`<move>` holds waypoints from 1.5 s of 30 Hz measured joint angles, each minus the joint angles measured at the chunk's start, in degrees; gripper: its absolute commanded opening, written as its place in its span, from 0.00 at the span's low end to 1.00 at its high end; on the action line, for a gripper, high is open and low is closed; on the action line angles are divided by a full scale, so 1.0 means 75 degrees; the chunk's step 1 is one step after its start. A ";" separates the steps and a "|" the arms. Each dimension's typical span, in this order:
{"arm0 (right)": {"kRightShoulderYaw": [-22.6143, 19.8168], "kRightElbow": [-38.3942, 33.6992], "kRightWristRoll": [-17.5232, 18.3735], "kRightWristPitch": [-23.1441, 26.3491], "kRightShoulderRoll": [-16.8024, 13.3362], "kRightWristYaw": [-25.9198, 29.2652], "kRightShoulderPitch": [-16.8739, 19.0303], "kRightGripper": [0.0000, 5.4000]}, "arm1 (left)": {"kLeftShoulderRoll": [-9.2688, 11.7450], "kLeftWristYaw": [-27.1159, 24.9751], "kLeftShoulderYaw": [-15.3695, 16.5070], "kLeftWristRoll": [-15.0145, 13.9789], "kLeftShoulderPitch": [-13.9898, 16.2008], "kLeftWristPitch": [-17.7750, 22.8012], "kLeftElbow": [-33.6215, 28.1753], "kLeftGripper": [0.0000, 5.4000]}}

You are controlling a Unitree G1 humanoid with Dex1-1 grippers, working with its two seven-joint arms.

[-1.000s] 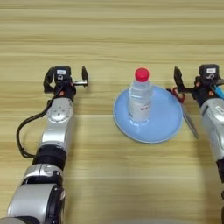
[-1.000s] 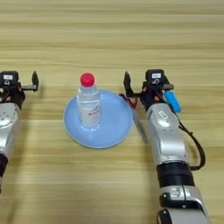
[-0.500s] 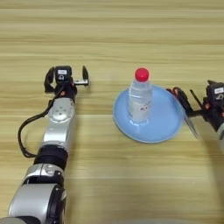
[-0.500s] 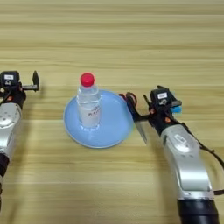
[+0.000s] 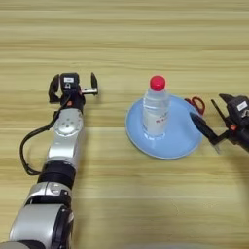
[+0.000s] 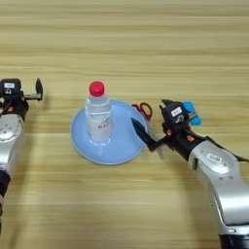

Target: Move the objects on the table

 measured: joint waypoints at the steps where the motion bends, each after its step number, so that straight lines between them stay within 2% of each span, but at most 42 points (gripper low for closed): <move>1: 0.0138 -0.0056 0.0052 0.0094 -0.0004 0.0142 0.0017 1.00 | -0.0001 0.0000 -0.0003 0.0000 0.0000 0.0000 -0.0013 1.00; 7: 0.0553 -0.0022 0.0138 0.0210 0.0070 0.0308 -0.0046 1.00 | 0.0000 -0.0002 -0.0025 0.0000 0.0000 0.0000 -0.0044 1.00; 13: 0.0839 0.0071 0.0139 0.0263 0.0125 0.0364 -0.0324 1.00 | 0.0000 -0.0003 -0.0046 0.0001 0.0001 0.0002 -0.0047 1.00; 19: 0.1180 0.0565 -0.0069 0.0202 0.0246 0.0306 -0.0734 1.00 | -0.0001 -0.0010 -0.0078 0.0000 0.0003 0.0002 -0.0115 1.00; 29: 0.1506 0.1020 -0.0229 0.0088 0.0475 0.0331 -0.1091 1.00 | -0.0029 -0.0053 -0.0082 -0.0014 0.0106 0.0037 -0.0339 1.00; 39: 0.1662 0.1178 -0.0253 0.0077 0.0484 0.0457 -0.1121 1.00 | -0.0177 -0.0048 -0.0134 -0.0013 0.0207 0.0124 -0.0490 1.00; 45: 0.1825 0.1598 -0.0405 -0.0214 0.0726 0.0440 -0.1396 1.00 | -0.0178 -0.0046 -0.0135 -0.0012 0.0213 0.0175 -0.0544 1.00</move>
